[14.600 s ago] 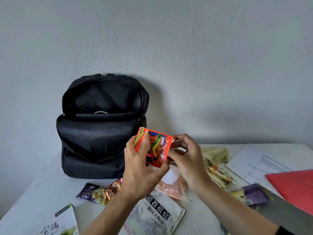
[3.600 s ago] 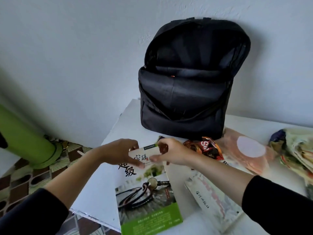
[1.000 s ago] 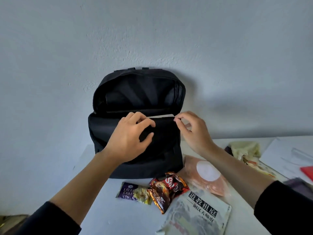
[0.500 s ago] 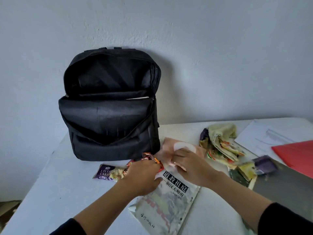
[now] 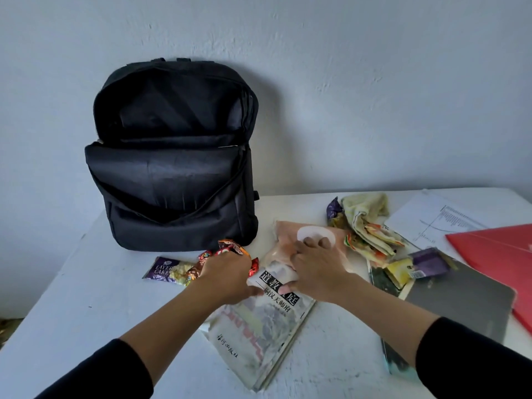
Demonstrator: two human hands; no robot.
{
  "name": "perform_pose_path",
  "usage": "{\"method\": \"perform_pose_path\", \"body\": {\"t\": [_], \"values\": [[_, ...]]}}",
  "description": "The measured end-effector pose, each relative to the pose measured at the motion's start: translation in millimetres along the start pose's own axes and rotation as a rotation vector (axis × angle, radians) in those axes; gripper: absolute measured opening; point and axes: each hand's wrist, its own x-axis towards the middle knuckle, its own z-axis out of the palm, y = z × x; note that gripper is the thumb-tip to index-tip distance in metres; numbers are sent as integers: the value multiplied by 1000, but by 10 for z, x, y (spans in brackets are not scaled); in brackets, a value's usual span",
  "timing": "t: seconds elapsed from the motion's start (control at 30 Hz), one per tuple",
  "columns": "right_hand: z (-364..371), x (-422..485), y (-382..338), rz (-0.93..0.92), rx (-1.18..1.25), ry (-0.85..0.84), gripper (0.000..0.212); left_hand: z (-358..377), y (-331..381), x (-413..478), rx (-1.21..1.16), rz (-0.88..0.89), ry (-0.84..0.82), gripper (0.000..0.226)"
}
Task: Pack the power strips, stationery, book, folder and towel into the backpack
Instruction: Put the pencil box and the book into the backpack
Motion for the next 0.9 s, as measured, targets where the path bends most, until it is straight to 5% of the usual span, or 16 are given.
{"method": "perform_pose_path", "body": {"t": [0.23, 0.57, 0.67, 0.83, 0.9], "values": [[-103, 54, -65, 67, 38, -120, 69, 76, 71, -18, -135, 18, -90, 75], [-151, 82, 5, 113, 273, -144, 56, -34, 8, -38, -528, 28, -139, 55], [-289, 78, 131, 117, 391, -194, 61, -135, -50, -37, -733, 150, -213, 29], [-542, 24, 444, 53, 794, -189, 51, -306, -172, -143, -1098, 253, -194, 38], [-592, 24, 505, 20, 991, -169, 63, -403, -251, -163, -1228, 275, -160, 40]]}}
